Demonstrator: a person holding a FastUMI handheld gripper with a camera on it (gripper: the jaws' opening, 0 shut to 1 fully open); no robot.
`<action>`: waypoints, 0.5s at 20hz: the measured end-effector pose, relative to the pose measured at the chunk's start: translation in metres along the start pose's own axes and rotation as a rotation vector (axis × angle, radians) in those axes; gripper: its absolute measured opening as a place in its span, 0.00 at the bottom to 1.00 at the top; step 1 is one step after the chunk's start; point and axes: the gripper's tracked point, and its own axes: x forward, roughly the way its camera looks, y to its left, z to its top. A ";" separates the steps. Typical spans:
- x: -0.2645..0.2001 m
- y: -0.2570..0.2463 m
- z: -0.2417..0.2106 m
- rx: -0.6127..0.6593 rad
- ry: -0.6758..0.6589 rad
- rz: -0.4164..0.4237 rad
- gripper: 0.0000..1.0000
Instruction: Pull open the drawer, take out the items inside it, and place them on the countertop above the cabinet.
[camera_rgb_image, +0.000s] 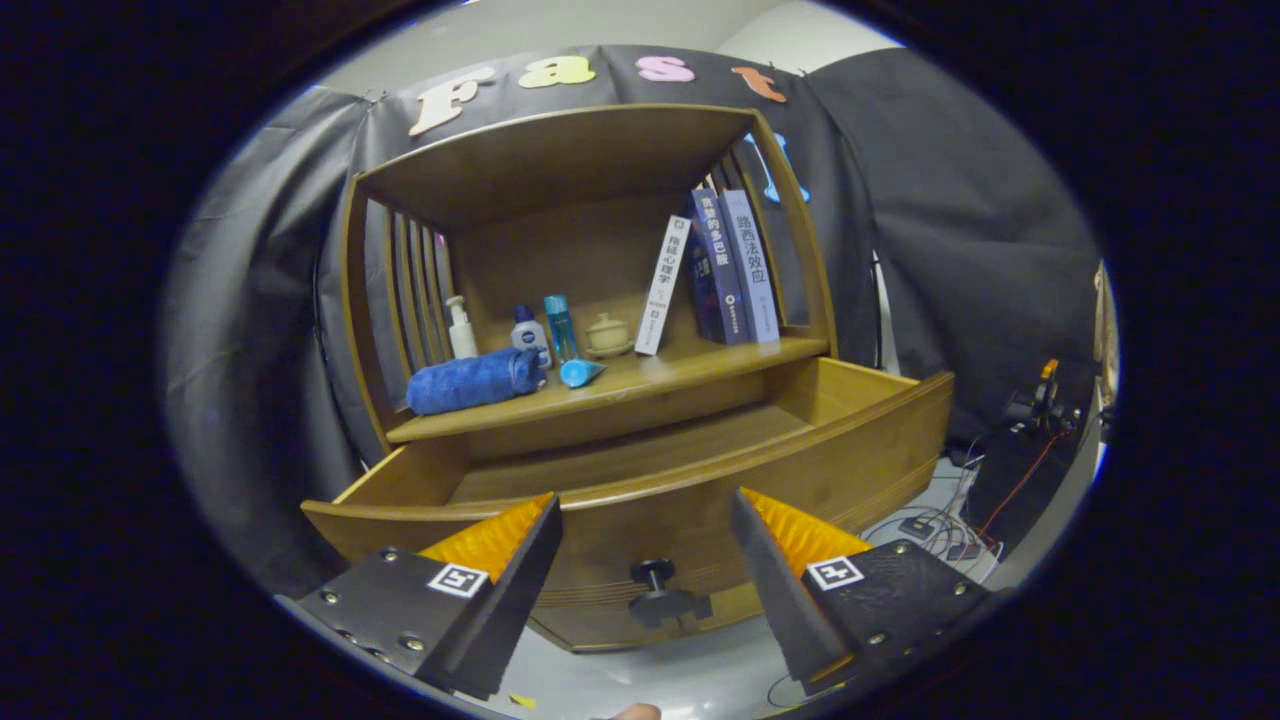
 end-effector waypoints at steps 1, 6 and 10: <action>0.002 0.000 0.002 0.002 -0.011 0.000 1.00; 0.006 0.002 -0.001 0.065 -0.007 0.069 0.99; 0.011 0.002 0.003 0.071 -0.014 0.114 0.99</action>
